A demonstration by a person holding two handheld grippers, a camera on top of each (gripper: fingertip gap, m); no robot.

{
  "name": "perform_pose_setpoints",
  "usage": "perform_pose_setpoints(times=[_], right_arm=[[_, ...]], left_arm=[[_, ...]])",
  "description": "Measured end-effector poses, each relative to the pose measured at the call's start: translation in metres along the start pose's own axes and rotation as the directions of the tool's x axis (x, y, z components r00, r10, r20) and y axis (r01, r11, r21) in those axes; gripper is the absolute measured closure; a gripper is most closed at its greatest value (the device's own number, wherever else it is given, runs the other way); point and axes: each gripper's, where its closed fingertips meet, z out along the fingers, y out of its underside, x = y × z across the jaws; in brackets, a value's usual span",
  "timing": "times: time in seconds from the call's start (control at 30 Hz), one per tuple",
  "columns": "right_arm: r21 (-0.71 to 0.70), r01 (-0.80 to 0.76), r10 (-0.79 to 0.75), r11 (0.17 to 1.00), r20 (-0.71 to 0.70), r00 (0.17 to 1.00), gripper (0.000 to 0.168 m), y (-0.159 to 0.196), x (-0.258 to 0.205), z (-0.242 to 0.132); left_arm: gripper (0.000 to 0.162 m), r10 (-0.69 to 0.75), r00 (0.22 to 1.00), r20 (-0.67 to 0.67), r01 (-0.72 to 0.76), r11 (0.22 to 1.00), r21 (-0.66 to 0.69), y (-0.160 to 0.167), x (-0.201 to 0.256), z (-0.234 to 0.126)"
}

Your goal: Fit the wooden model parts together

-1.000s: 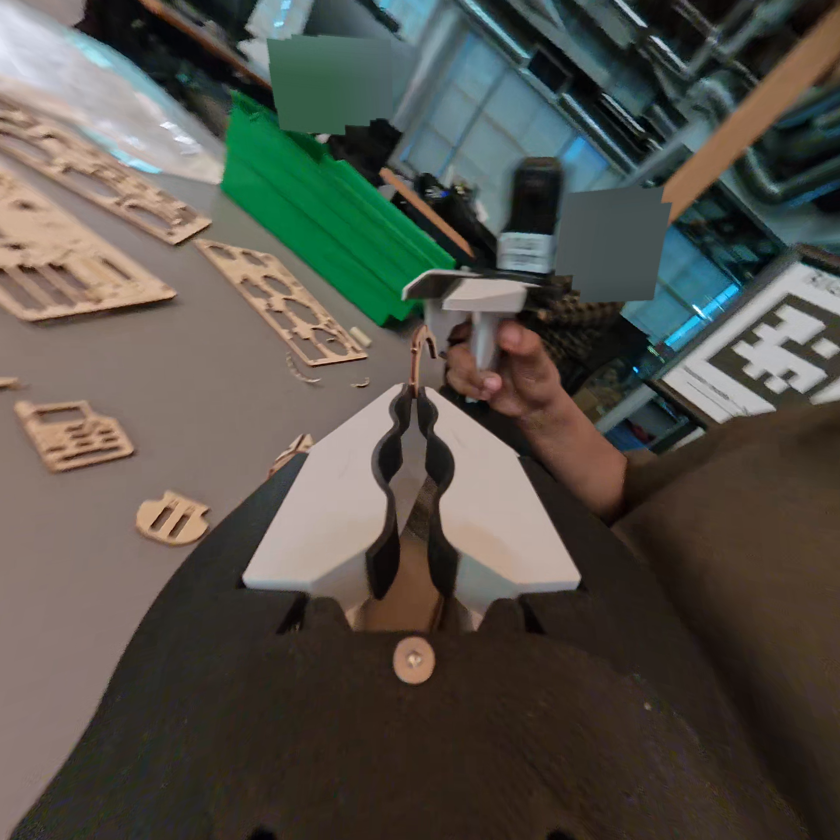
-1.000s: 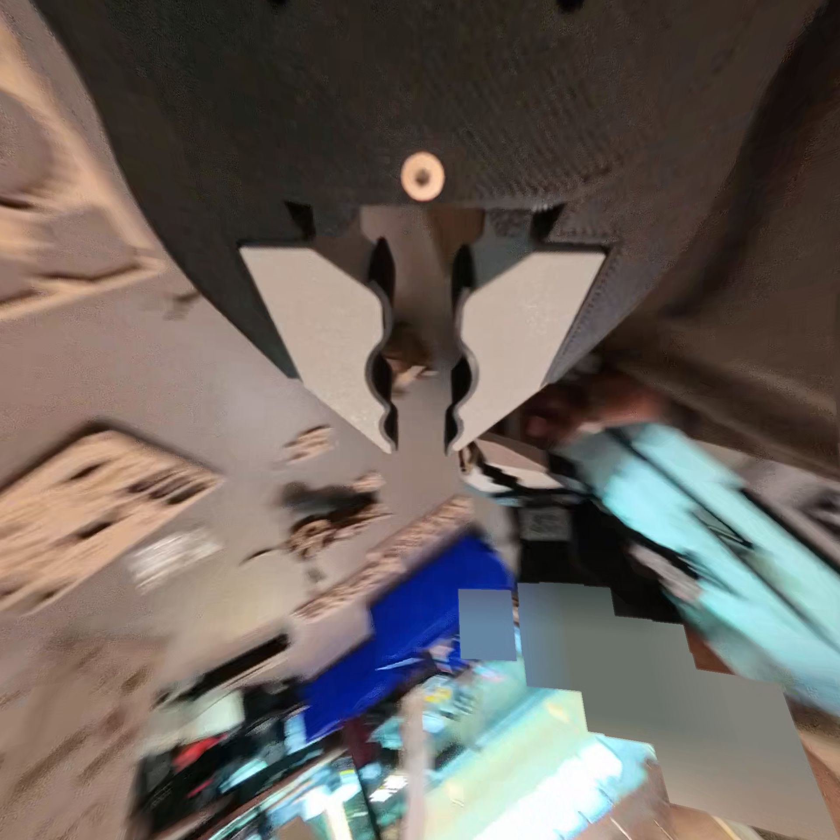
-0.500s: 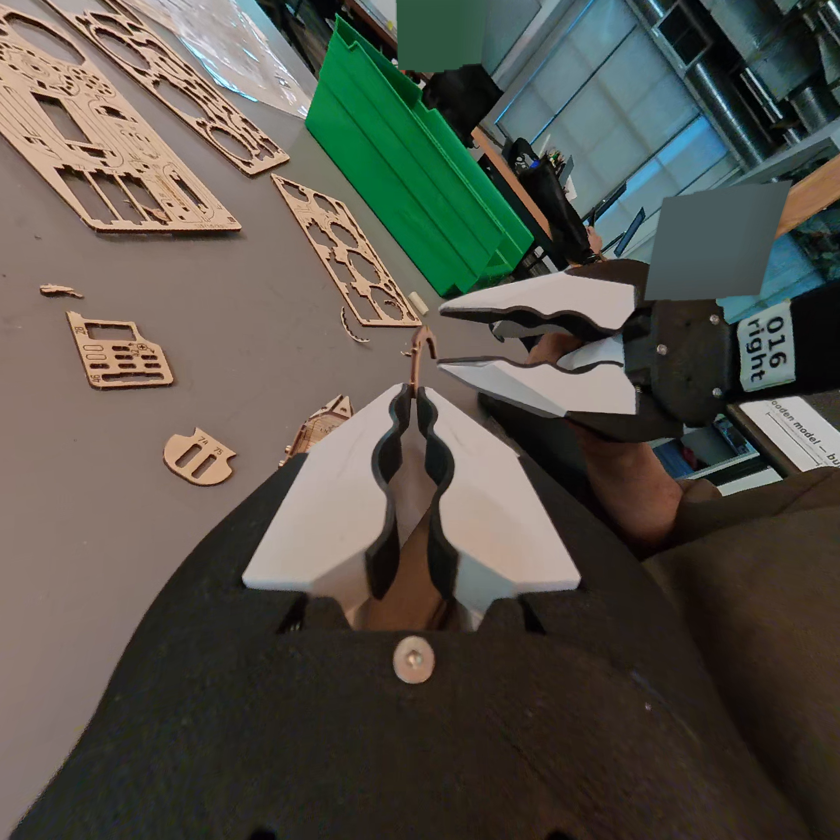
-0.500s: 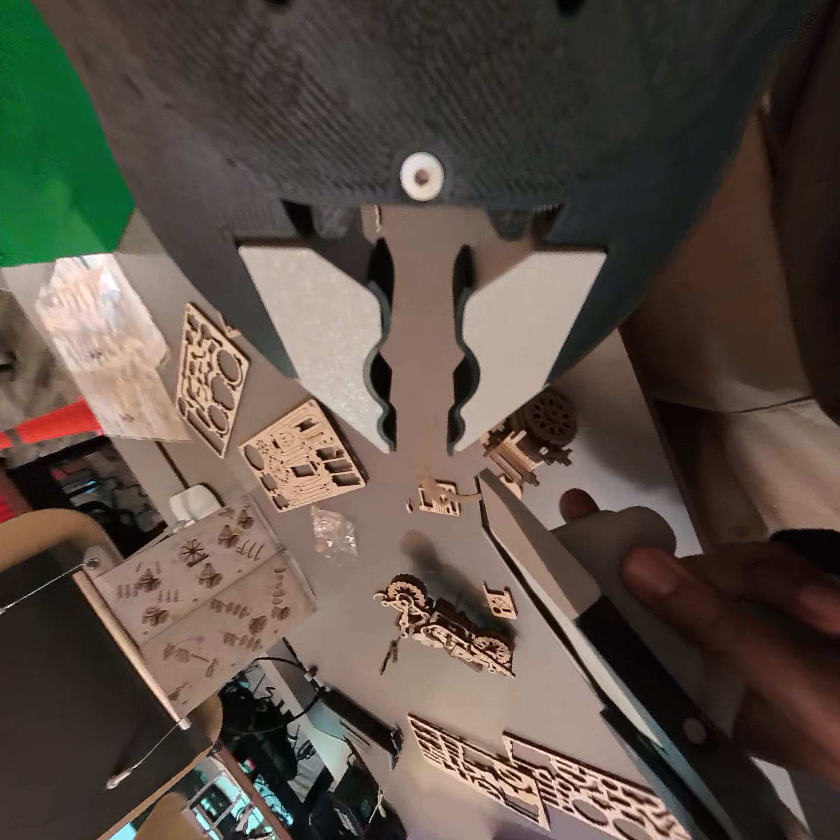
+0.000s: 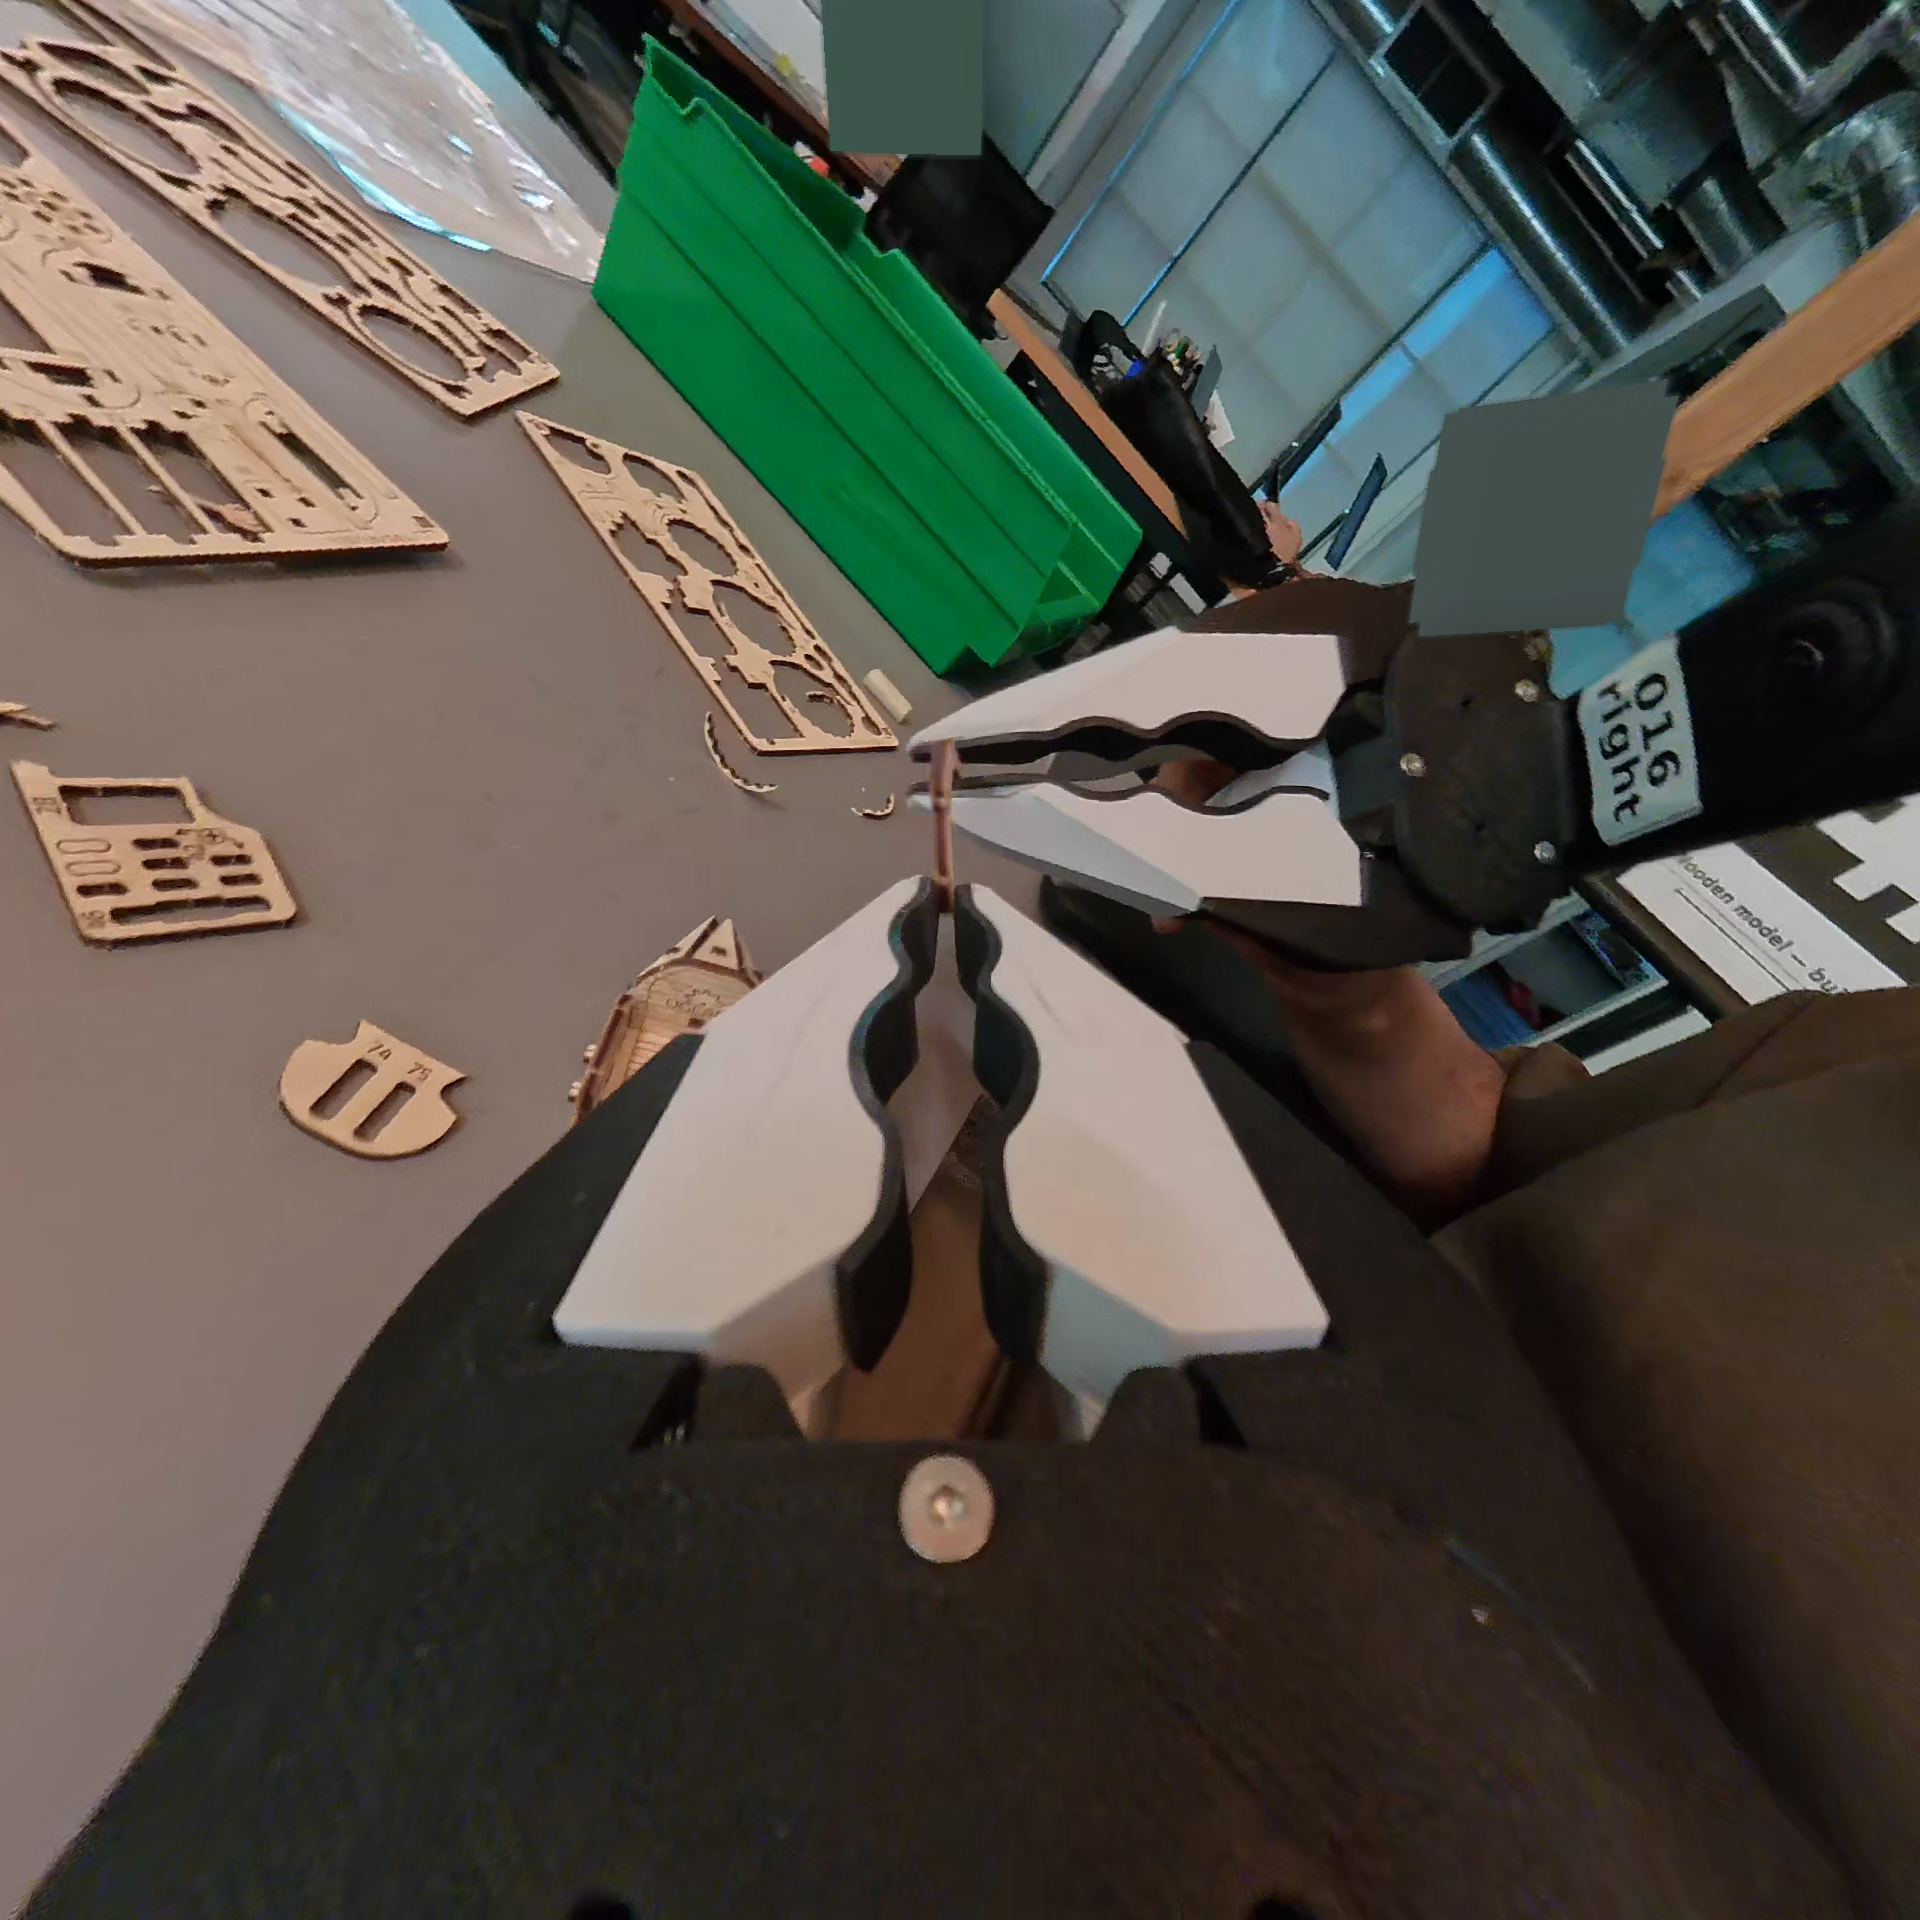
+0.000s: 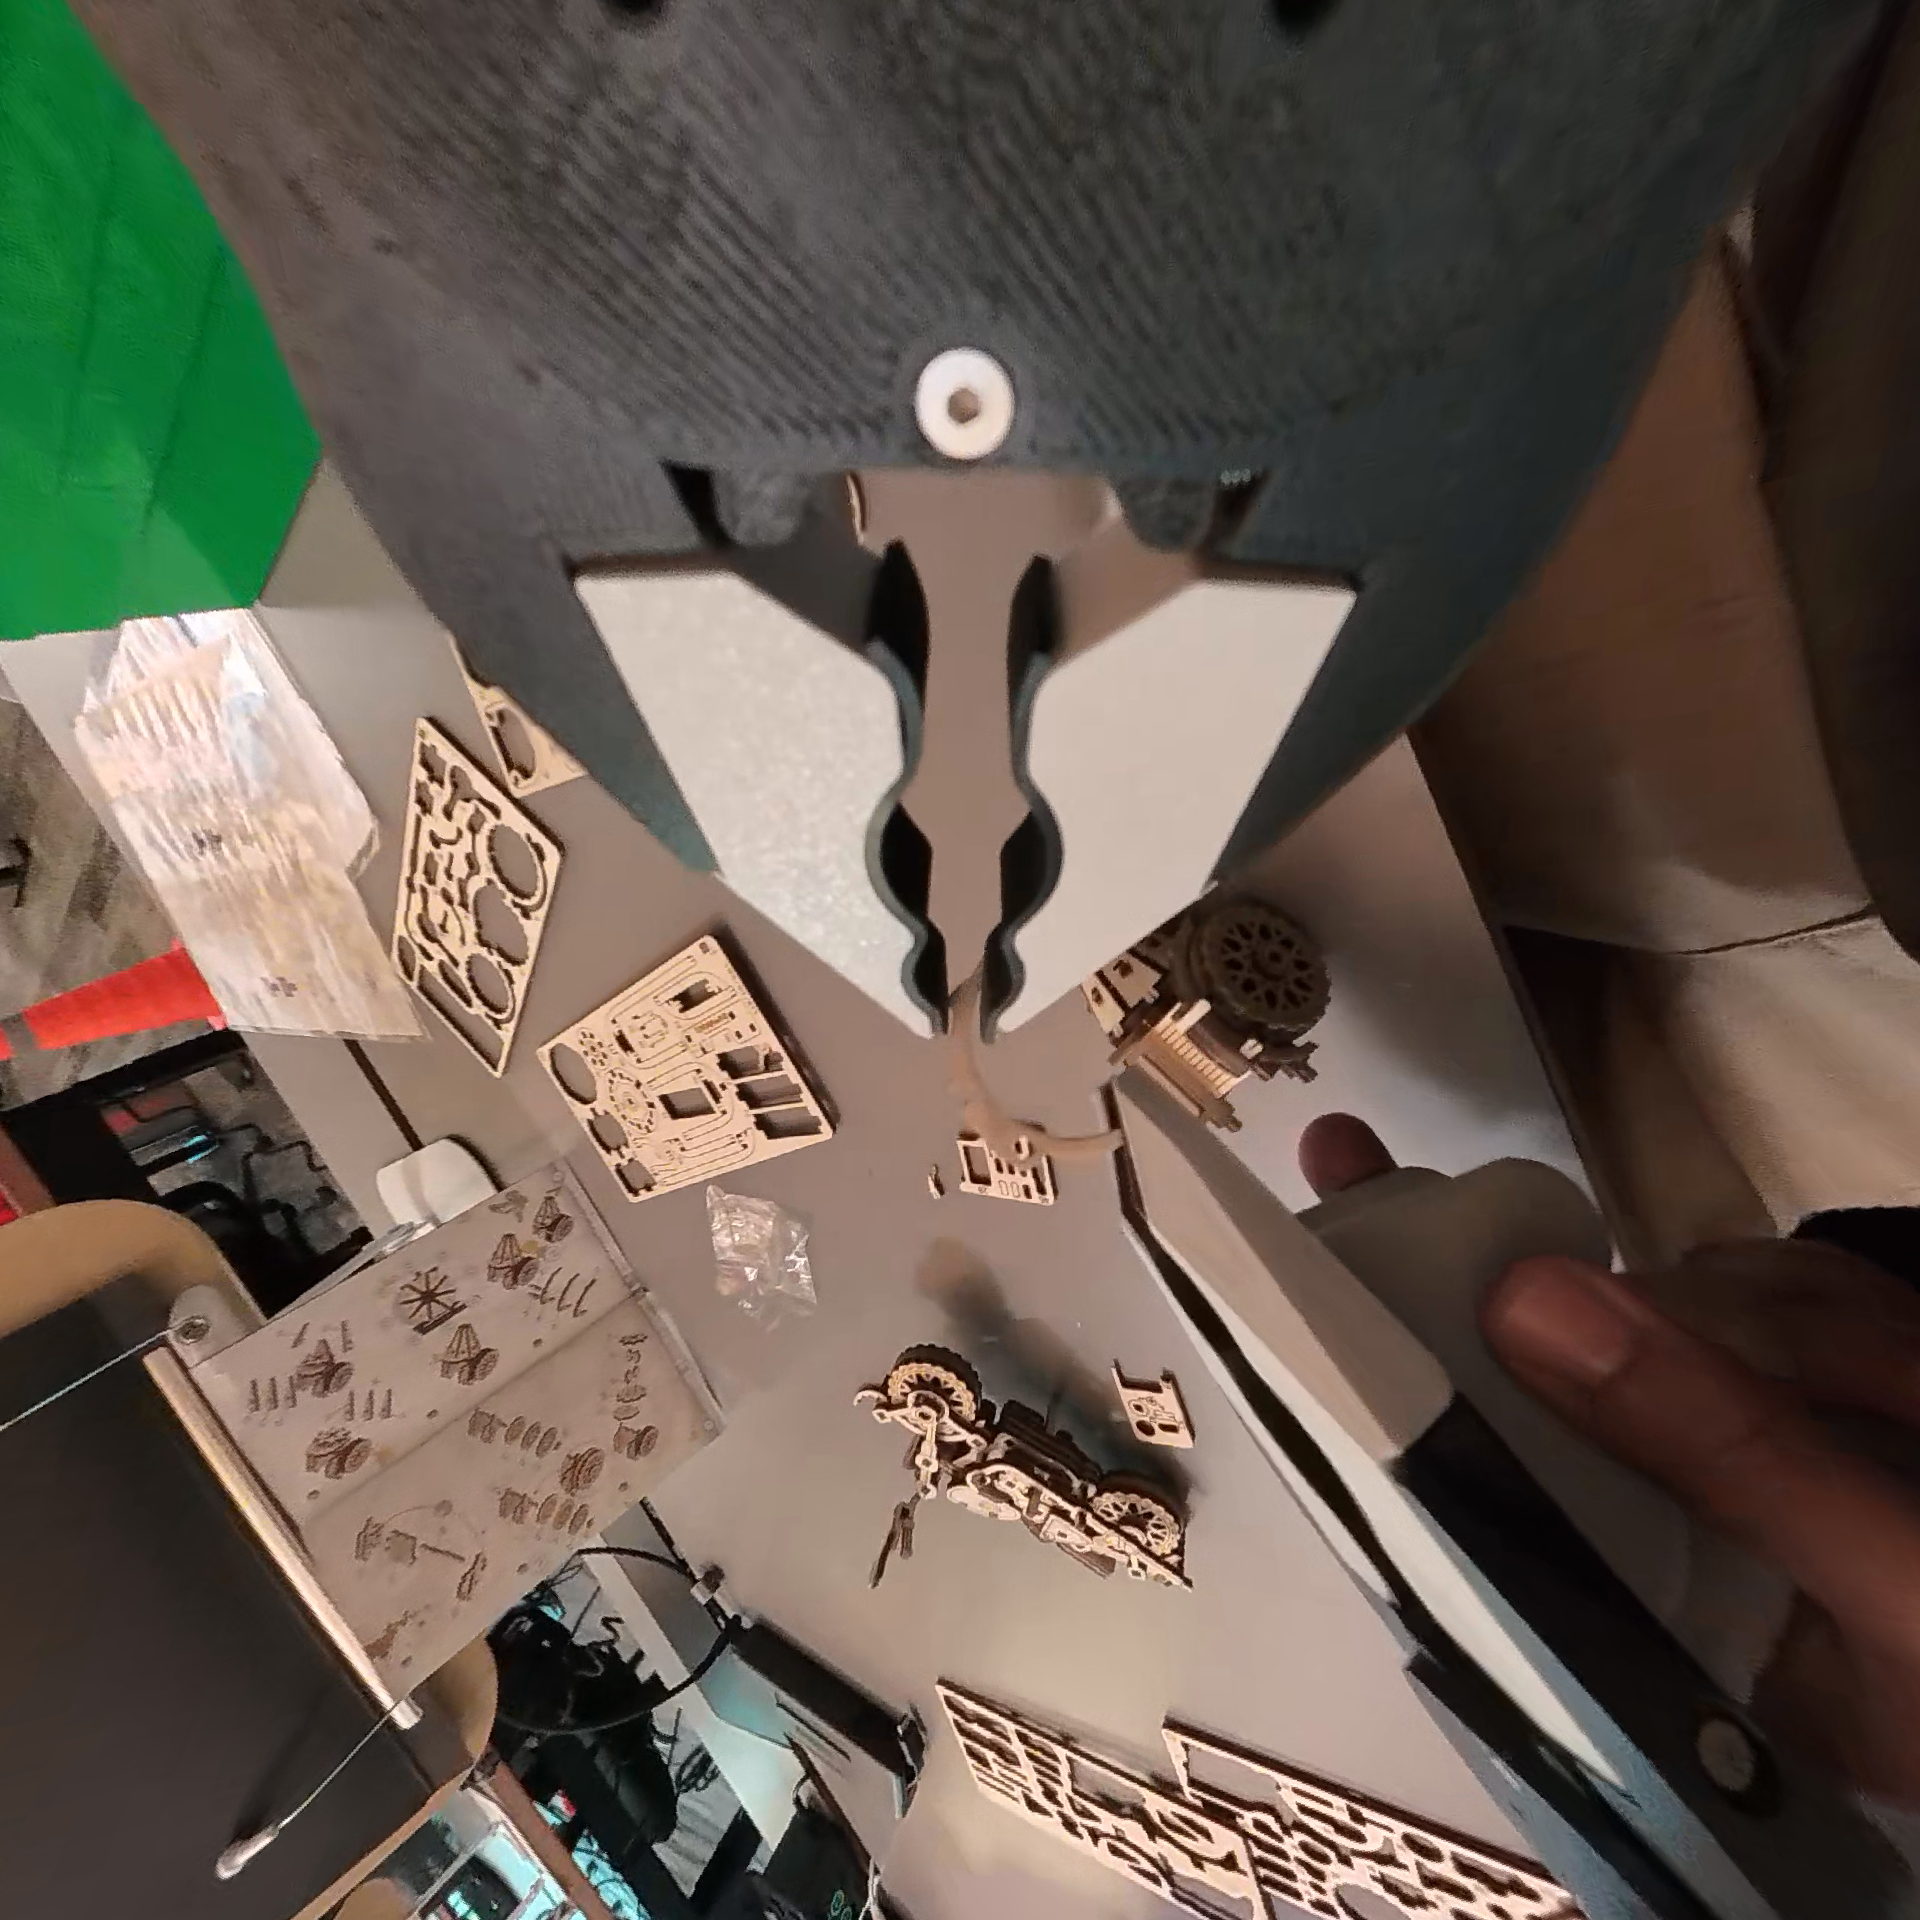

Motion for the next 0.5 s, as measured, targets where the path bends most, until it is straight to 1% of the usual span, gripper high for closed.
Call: perform_pose_setpoints(times=[0.03, 0.13, 0.27, 0.43, 0.5], right_arm=[[-0.003, -0.003, 0.003, 1.0, 0.0, 1.0, 0.165, 0.001, 0.001, 0.0], [-0.006, -0.015, 0.015, 1.0, 0.0, 1.0, 0.165, 0.004, 0.003, 0.001], [0.011, -0.069, 0.069, 0.998, 0.025, 0.997, 0.165, 0.005, 0.006, 0.001], [0.019, -0.12, 0.119, 0.993, 0.046, 0.992, 0.164, 0.008, 0.008, 0.001], [0.026, -0.139, 0.138, 0.99, 0.056, 0.989, 0.165, 0.009, 0.009, 0.002]], left_arm=[[0.16, 0.007, 1.0, -0.007, -0.007, 1.0, 0.004, 0.0, 0.001, 0.0], [0.148, 0.025, 1.0, -0.017, -0.025, 1.0, 0.012, -0.002, 0.002, -0.001], [0.137, 0.019, 0.999, -0.037, -0.018, 1.0, 0.025, -0.006, 0.0, -0.004], [0.134, 0.014, 0.998, -0.053, -0.009, 0.997, 0.079, -0.016, -0.005, -0.013], [0.138, 0.01, 0.999, -0.036, -0.006, 0.995, 0.096, -0.02, -0.011, -0.016]])
